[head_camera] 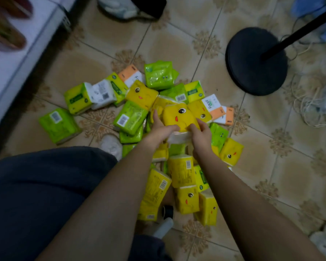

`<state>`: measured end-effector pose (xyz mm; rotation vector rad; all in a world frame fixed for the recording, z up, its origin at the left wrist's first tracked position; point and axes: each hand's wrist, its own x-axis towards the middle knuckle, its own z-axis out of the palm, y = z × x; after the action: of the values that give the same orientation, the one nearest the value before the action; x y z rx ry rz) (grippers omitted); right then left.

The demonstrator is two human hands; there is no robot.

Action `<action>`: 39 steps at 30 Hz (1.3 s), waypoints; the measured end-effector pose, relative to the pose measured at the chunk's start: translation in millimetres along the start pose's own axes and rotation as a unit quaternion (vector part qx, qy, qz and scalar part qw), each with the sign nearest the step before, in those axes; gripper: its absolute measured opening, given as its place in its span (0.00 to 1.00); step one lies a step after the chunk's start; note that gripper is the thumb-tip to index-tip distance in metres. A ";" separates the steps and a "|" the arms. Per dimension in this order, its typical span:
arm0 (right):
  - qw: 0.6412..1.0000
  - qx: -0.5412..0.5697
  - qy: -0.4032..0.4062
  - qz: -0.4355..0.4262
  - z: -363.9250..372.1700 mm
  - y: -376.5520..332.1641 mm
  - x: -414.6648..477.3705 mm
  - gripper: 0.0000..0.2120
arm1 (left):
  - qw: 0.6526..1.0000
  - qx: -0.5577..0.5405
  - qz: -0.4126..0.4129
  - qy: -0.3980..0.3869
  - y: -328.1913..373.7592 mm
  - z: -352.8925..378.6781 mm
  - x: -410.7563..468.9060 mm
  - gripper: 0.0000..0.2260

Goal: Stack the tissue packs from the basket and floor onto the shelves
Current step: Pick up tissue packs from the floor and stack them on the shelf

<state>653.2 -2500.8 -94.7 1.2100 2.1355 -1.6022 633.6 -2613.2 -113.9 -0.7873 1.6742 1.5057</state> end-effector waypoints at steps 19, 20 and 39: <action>0.828 0.044 -0.324 -0.456 86.8 -253.5 -342.3 0.15 | 0.873 -0.245 0.376 0.191 67.3 -292.6 -375.9 0.11; 0.812 0.044 -0.325 -0.483 98.0 -257.8 -367.5 0.16 | 0.855 -0.256 0.391 0.223 61.3 -305.8 -399.8 0.08; 0.449 -0.069 -0.565 -0.689 257.0 -177.2 -783.3 0.30 | 0.613 -0.267 0.351 0.656 -170.9 -514.6 -706.5 0.19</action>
<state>954.0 -3114.8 398.9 -1.8487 1.7231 -1.4645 1094.4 -3168.0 408.6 -2.1142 2.8295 2.2056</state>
